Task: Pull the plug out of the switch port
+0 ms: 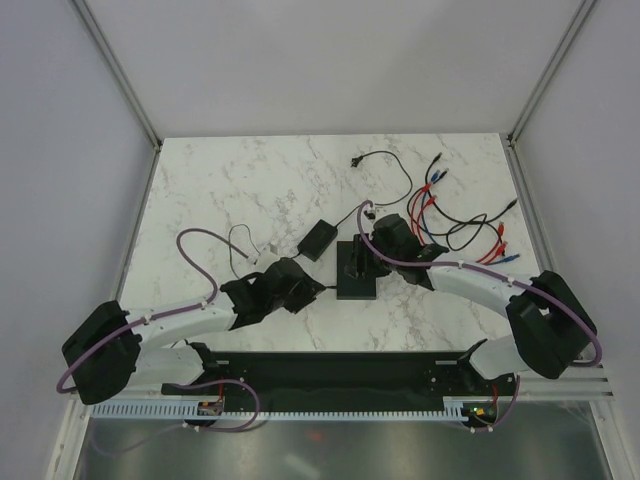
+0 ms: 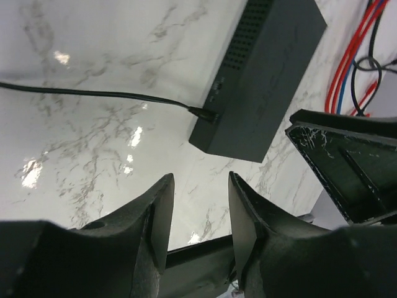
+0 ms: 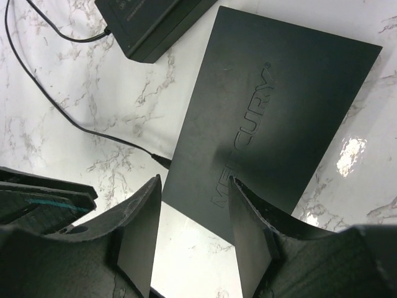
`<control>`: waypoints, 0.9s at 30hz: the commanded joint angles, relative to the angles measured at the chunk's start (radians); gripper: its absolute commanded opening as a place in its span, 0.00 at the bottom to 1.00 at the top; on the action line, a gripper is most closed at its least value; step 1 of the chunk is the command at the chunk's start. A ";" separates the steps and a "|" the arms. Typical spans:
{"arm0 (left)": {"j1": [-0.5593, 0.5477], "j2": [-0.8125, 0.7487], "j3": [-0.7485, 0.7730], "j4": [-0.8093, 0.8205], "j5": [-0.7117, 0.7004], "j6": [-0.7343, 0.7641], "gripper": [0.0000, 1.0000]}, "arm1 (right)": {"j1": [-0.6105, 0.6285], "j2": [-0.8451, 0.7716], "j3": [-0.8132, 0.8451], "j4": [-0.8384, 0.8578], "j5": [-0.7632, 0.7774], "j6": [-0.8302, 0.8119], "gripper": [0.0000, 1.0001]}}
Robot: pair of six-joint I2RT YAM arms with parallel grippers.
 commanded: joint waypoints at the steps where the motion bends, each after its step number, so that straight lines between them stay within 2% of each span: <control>1: -0.001 -0.003 0.011 -0.080 -0.099 -0.277 0.48 | 0.013 0.033 -0.022 0.077 0.035 0.011 0.54; 7: -0.002 0.140 0.146 -0.242 -0.092 -0.397 0.49 | 0.014 0.082 -0.059 0.155 0.091 -0.012 0.53; 13: -0.002 0.276 0.227 -0.245 -0.069 -0.443 0.48 | 0.021 0.099 -0.134 0.325 0.119 0.024 0.52; 25: -0.001 0.395 0.335 -0.282 -0.073 -0.524 0.45 | 0.028 0.120 -0.185 0.375 0.170 0.043 0.49; 27: -0.002 0.416 0.336 -0.285 -0.056 -0.546 0.42 | 0.028 0.125 -0.186 0.376 0.174 0.049 0.49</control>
